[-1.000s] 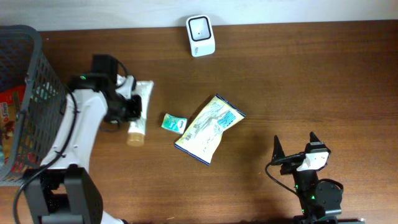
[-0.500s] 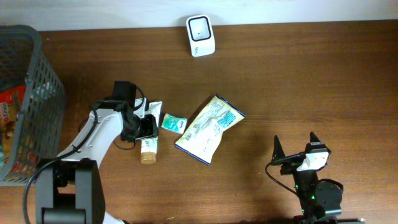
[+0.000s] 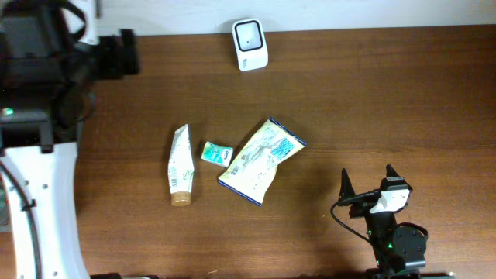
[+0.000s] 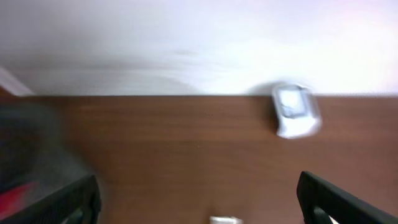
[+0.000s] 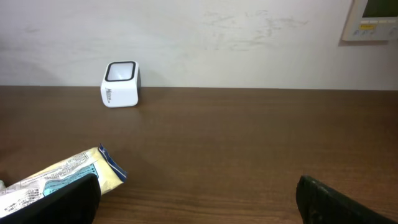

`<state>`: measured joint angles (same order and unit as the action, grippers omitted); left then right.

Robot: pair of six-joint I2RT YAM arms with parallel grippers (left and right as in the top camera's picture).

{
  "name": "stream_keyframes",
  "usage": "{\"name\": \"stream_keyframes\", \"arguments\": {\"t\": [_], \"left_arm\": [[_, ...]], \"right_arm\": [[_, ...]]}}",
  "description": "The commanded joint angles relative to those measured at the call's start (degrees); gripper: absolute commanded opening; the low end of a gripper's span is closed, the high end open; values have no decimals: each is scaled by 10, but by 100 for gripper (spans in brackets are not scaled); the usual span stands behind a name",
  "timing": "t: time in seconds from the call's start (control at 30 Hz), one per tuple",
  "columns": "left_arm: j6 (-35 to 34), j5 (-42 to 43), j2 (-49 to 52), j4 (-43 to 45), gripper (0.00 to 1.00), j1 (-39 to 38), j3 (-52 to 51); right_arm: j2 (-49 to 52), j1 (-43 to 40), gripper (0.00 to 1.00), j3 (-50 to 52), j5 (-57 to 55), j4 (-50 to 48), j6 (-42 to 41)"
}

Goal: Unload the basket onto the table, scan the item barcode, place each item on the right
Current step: 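Set the toothpaste tube down left of the mint box, then grasp the spaghetti pack in the basket with the left gripper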

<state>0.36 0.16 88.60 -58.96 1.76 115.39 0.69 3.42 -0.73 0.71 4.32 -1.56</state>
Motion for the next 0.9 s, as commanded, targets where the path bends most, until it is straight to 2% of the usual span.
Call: {"name": "stream_keyframes", "arguments": {"t": [0.0,0.1,0.23,0.37,0.43,0.63,0.87], "left_arm": [[5,-168,3,-7,99,88,12],[-19,-188,5,-11,99,195,9],[-30,-175,13,-11,99,275,-43],[-29,-176,36,12,99,311,-121],[6,-176,63,36,99,323,-158],[81,-177,174,101,99,349,-163],[163,-123,289,130,99,379,-163]], "right_arm": [[-4,3,99,4,-3,2,-6],[-4,3,99,4,-3,2,-6],[-4,3,99,4,-3,2,-6],[-4,3,99,4,-3,2,-6],[-4,3,99,4,-3,2,-6],[-4,3,99,4,-3,2,-6],[-4,3,99,4,-3,2,-6]]}}
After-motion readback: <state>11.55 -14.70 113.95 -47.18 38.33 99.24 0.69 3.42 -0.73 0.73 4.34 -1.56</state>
